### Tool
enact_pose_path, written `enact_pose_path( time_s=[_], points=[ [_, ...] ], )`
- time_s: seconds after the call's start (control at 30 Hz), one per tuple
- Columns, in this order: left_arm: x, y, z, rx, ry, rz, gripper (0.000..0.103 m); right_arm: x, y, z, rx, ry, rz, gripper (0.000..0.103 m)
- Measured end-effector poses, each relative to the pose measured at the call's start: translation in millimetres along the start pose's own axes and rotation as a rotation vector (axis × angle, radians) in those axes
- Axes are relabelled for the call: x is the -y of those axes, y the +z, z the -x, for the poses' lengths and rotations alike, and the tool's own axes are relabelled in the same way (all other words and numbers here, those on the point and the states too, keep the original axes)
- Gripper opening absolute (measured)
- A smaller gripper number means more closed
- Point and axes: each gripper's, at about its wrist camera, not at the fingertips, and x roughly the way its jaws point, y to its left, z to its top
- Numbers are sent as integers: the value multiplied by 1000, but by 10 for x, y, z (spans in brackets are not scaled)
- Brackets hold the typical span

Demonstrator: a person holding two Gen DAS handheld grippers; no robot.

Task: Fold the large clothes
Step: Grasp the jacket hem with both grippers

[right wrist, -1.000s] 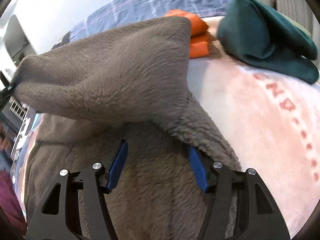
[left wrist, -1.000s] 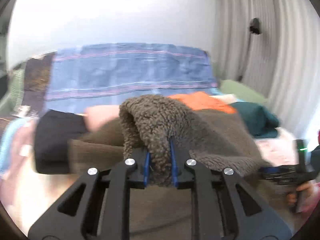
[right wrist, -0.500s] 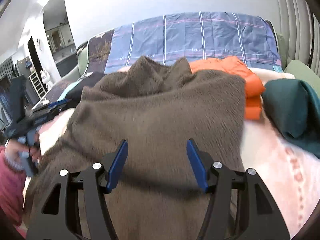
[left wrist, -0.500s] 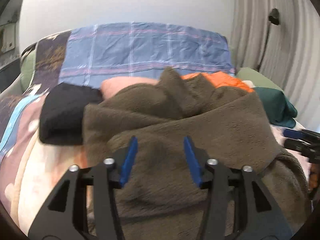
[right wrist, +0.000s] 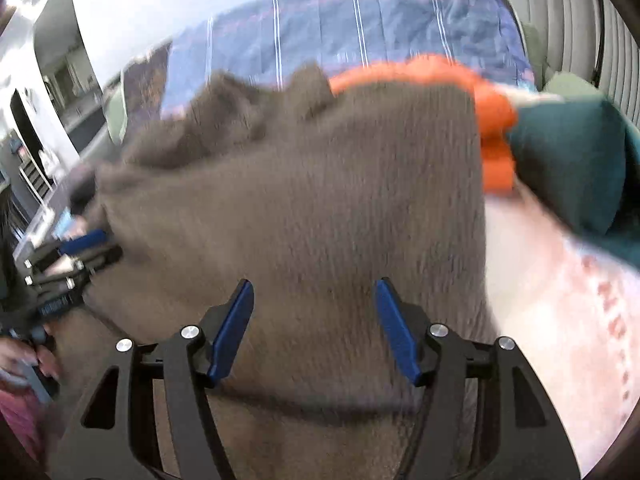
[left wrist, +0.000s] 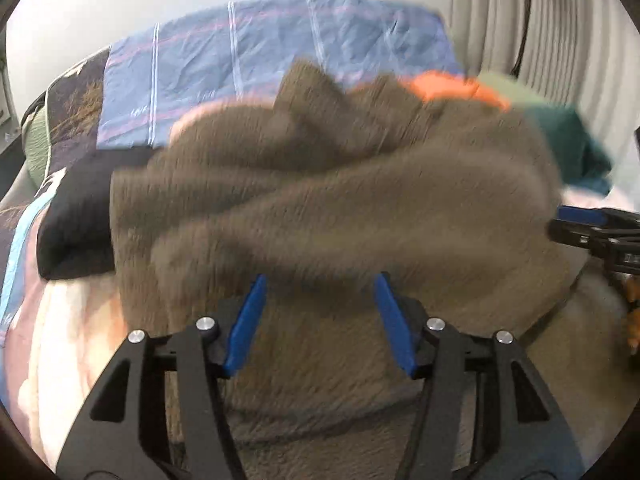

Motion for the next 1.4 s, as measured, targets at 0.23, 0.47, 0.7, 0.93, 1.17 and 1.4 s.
enact_pose_path(
  time_s=[0.23, 0.47, 0.7, 0.93, 1.17, 1.4],
  points=[
    [72, -107, -669, -106, 92, -86, 70, 183, 220, -652, 11, -242, 117, 75],
    [54, -210, -619, -48, 80, -79, 70, 281, 54, -740, 59, -217, 84, 77],
    [-371, -426, 523, 53, 13, -15, 87, 536, -46, 123, 57, -148, 86, 81],
    [-1171, -1406, 1023, -168, 17, 151, 86, 1206, -994, 810, -57, -78, -97, 84],
    [-1073, -1992, 1352, -219, -132, 176, 86, 1161, -1644, 1144, -90, 81, -149, 84],
    [-917, -2392, 1589, -186, -222, 254, 86, 1104, -2033, 1406, -64, 199, -232, 81]
  ],
)
